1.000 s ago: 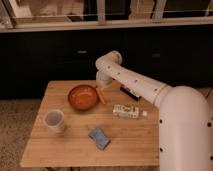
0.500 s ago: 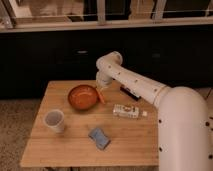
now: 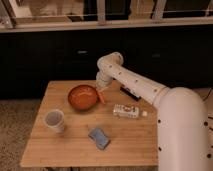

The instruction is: Push the ceramic bowl across the table

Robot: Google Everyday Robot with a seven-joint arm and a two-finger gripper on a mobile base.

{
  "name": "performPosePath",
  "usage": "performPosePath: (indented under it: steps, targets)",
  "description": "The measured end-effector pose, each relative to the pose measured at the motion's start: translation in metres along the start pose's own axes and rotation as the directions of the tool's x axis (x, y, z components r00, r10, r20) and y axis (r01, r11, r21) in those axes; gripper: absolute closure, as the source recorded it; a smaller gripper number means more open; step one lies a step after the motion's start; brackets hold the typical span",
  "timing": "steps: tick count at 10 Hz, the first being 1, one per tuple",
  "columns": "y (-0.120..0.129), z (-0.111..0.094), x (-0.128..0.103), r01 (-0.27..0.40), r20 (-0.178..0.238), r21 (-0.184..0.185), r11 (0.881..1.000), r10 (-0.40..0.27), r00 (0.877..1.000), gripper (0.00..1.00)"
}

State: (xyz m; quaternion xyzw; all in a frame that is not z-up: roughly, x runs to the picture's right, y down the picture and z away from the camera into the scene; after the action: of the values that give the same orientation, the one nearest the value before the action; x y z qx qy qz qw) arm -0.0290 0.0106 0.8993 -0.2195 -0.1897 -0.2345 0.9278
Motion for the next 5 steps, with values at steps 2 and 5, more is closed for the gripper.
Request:
performPosePath:
  steps: [2,5]
  targets:
    - [-0.001,0.001,-0.003,0.005,0.005,0.005,1.000,-0.005,1.000,1.00]
    - [0.000,0.012,-0.024,0.040,0.079,0.019,0.999,-0.041,0.996,1.00]
